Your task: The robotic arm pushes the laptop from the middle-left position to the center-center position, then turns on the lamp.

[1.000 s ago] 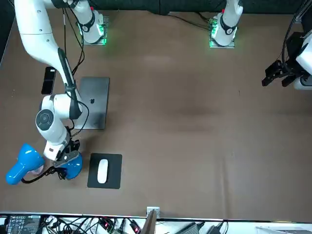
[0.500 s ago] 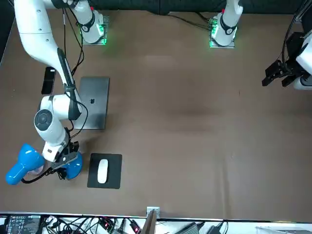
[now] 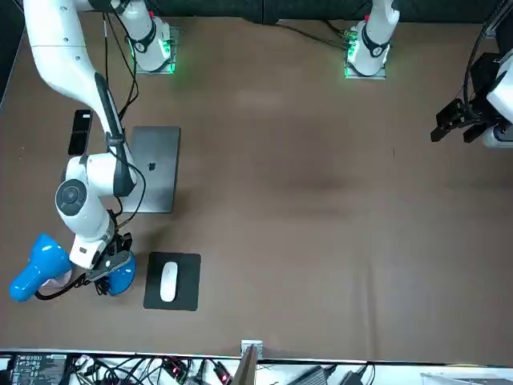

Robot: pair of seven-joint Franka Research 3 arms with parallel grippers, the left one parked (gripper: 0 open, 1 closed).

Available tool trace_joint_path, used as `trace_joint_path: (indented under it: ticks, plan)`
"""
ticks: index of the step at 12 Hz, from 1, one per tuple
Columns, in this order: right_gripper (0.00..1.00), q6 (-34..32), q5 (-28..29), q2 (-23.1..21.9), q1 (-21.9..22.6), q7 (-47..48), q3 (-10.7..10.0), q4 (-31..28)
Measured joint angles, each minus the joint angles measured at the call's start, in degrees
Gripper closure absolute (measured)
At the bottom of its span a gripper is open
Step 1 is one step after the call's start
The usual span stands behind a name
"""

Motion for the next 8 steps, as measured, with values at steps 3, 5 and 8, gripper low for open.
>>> trace_joint_path:
  ticks: [3, 5, 8]
  plan:
    - [0.98, -4.9, 0.0, -2.5, 1.0, 0.1, 0.5, 0.1]
    - [0.97, -8.9, 0.0, -4.6, 1.4, 0.1, 1.0, 0.2]
    - [0.91, -15.6, 0.1, -9.2, 1.4, 0.1, 2.9, 0.6]
